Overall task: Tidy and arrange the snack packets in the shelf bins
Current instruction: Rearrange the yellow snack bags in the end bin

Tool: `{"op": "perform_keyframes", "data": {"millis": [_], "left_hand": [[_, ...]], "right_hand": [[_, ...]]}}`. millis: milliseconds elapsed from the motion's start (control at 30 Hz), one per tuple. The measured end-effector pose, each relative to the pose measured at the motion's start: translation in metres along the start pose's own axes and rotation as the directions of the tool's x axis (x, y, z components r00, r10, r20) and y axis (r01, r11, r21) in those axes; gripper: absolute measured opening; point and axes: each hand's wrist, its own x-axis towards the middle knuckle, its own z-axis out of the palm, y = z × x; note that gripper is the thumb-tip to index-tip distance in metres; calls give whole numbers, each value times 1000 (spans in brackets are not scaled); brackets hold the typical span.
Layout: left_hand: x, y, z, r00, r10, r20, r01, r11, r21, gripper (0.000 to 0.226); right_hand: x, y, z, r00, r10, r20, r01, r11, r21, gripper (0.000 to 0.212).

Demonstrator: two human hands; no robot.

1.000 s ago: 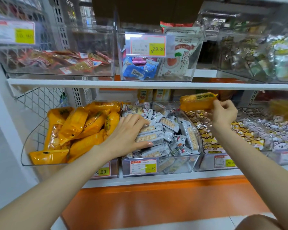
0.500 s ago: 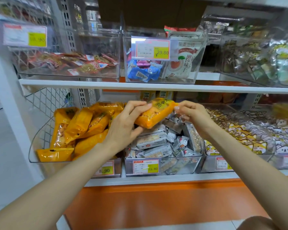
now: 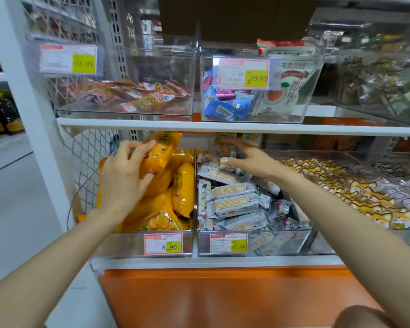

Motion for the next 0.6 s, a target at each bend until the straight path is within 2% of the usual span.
{"op": "perform_keyframes", "data": {"millis": [100, 233, 333, 433, 600], "left_hand": [[2, -10, -4, 994, -110, 21, 109, 993, 52, 62], [5, -21, -10, 965, -254, 63, 242, 958, 152, 55], [4, -34, -11, 952, -297, 72, 281, 944, 176, 53], [3, -45, -11, 936, -344, 79, 324, 927, 190, 52], [2, -51, -8, 924, -373, 80, 357, 919, 166, 50]], "right_hand": [[26, -8, 13, 990, -42, 138, 55, 994, -92, 70], [46, -5, 21, 954, 51, 297, 35, 960, -279, 81], [50, 0, 18, 954, 84, 286, 20, 940, -340, 76], [51, 7, 9, 944, 129, 303, -5, 926, -378, 85], [43, 18, -8, 935, 152, 319, -49, 950, -308, 82]]}}
